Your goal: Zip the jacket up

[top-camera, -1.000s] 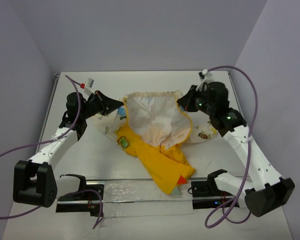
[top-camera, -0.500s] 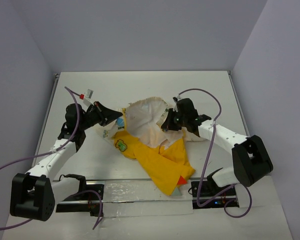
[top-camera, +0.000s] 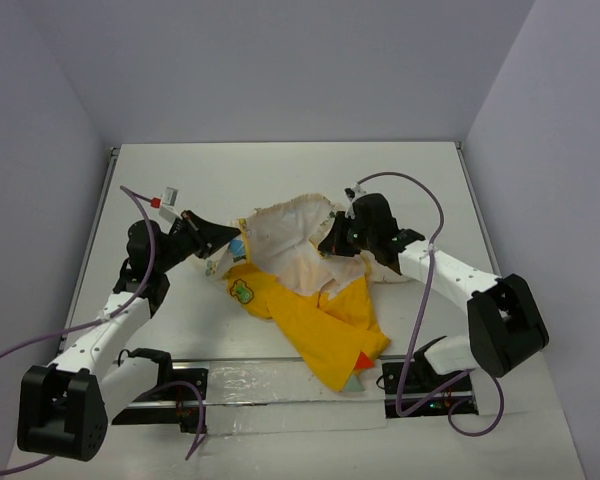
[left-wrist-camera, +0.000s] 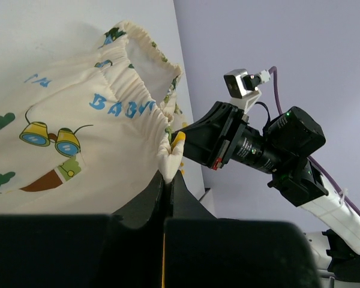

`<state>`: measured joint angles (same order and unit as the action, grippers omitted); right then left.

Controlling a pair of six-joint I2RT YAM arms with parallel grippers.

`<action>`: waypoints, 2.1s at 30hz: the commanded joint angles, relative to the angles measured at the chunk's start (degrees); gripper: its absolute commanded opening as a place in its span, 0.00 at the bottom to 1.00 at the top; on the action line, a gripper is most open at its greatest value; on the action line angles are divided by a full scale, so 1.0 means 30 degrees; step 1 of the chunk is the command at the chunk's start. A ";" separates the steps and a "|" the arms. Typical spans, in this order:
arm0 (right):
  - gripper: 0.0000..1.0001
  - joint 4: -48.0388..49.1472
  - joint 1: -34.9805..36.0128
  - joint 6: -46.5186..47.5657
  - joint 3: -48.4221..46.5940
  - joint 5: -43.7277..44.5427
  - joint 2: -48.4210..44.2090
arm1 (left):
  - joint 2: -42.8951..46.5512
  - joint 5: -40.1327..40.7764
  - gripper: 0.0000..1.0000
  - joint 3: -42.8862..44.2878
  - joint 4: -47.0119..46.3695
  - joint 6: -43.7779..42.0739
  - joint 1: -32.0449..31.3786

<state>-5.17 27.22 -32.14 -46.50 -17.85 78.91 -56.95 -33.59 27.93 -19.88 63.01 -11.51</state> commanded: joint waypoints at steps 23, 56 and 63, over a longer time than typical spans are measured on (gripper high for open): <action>0.00 -0.0988 -0.0511 0.3241 -0.2867 -0.1198 -0.2490 | 0.0818 -0.1667 0.00 0.0764 -0.2045 -0.2855 0.0057; 0.00 0.4302 0.1053 0.0872 -0.1902 -0.5044 -0.2160 | -0.9465 -0.6677 0.00 -0.0227 -2.7388 0.9700 -0.1317; 0.00 0.5727 0.1252 -0.0141 -0.1367 -0.5904 -0.0331 | -0.9322 -0.6083 0.00 -0.0606 -2.7817 0.9813 -0.1542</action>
<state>6.51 30.39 -30.22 -50.78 -33.46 75.59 -86.43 -53.33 25.47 -73.06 92.16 -15.32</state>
